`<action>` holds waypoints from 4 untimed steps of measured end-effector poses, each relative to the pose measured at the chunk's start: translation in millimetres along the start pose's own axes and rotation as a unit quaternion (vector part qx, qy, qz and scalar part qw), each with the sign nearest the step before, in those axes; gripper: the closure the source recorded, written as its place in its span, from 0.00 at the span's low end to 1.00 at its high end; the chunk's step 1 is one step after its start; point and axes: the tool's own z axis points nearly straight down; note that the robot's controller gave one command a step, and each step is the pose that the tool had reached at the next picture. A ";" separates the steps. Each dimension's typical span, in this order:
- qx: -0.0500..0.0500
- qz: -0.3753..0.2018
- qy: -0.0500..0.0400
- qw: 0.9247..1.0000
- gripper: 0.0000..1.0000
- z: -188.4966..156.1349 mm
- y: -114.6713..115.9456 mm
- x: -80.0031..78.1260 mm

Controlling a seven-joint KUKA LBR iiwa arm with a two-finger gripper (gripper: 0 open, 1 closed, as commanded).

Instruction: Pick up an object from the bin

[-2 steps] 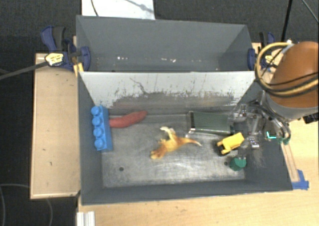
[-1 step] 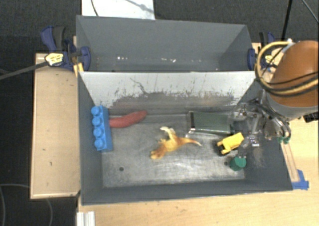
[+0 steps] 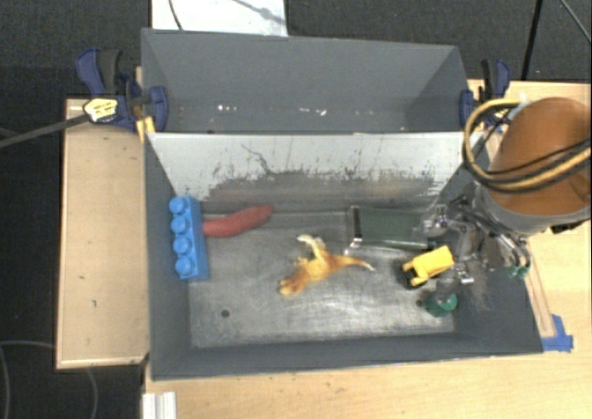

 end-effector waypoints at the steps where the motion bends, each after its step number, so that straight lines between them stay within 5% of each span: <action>1: 0.000 -0.052 0.001 0.999 0.00 50.5 -5.8 -3.0; 2: -0.002 -0.162 0.004 0.987 0.00 86.3 -27.1 -5.9; 3: -0.003 -0.264 0.002 0.965 0.00 91.9 -44.0 -12.0; 4: -0.005 -0.041 -0.011 0.999 1.00 96.0 -42.2 8.2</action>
Offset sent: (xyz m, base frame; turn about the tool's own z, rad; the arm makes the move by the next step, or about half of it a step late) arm 0.0125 -0.0567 -0.1028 -0.5404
